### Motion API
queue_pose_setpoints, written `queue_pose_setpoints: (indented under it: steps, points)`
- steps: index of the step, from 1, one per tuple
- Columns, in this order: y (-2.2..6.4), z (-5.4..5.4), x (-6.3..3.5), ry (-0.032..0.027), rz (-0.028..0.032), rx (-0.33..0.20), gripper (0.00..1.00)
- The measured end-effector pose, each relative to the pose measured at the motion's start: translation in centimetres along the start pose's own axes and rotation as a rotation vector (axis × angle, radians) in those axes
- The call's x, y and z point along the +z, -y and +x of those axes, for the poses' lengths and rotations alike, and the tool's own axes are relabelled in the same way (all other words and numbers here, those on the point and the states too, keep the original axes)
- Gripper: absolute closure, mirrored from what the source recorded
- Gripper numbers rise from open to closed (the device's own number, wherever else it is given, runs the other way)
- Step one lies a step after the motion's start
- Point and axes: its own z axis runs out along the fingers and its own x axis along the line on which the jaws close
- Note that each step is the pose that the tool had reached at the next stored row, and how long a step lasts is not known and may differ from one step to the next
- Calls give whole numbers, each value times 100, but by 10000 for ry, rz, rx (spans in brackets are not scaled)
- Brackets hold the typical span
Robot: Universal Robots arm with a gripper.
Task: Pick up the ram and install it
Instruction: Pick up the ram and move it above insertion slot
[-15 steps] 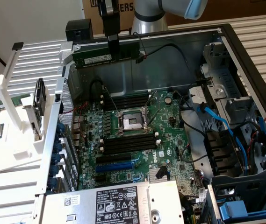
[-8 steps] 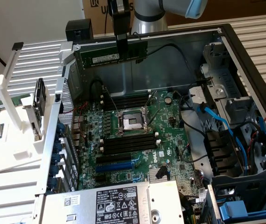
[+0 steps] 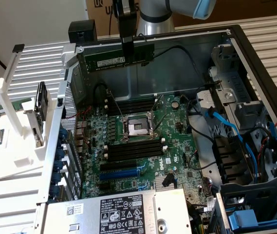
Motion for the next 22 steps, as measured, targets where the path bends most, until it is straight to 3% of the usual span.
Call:
queue_pose_setpoints:
  steps: [5,6,9,12,22]
  points:
    - [3,5,35,8,3,20,88]
    - [8,9,91,23,5,80,88]
    - [22,17,134,28,7,136,88]
    - [84,25,231,25,-6,245,88]
    - [130,41,303,20,-14,429,88]
